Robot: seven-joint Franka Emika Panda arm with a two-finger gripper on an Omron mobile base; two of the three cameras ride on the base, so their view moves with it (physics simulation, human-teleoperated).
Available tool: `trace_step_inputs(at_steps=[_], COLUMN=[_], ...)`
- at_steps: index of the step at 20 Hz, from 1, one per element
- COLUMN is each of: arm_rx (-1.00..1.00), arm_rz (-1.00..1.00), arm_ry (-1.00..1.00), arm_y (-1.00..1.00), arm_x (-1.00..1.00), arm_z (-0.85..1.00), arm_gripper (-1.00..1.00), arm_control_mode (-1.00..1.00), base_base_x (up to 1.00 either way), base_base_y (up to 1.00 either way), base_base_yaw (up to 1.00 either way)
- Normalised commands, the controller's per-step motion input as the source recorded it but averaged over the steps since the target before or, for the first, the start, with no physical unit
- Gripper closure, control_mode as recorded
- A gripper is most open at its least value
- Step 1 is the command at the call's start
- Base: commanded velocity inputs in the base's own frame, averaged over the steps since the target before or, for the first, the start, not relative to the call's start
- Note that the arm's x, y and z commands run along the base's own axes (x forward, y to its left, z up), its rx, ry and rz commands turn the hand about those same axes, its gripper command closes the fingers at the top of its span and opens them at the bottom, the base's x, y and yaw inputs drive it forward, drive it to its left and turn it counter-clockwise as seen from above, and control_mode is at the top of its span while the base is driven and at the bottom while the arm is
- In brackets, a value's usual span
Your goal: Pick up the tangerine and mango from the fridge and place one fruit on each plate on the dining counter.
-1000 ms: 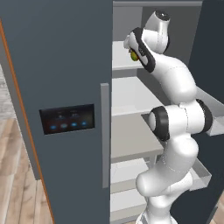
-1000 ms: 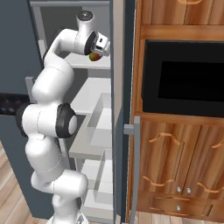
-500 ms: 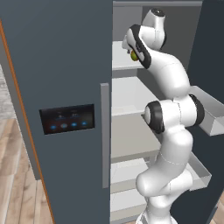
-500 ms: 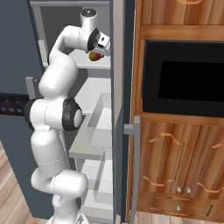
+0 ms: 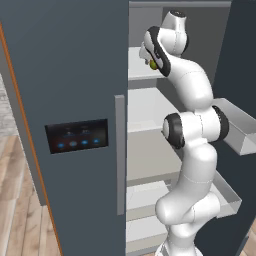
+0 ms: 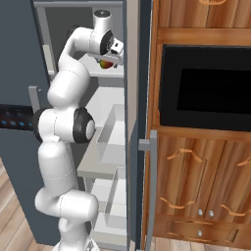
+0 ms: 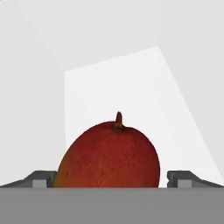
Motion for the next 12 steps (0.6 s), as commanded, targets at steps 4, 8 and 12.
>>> trace_step_inputs(at_steps=[4,8,12], arm_rx=[0.00,0.00,0.00], arm_rz=[0.00,0.00,0.00], arm_ry=[0.00,0.00,0.01], arm_y=[0.03,0.12,0.01], arm_x=[0.00,0.00,0.00], arm_z=[-0.15,-0.16,-0.01], arm_gripper=[-1.00,1.00,1.00], arm_control_mode=[-1.00,-1.00,-1.00], base_base_x=[0.00,0.00,0.00], base_base_y=[0.00,0.00,0.00], base_base_yaw=[0.00,0.00,0.00])
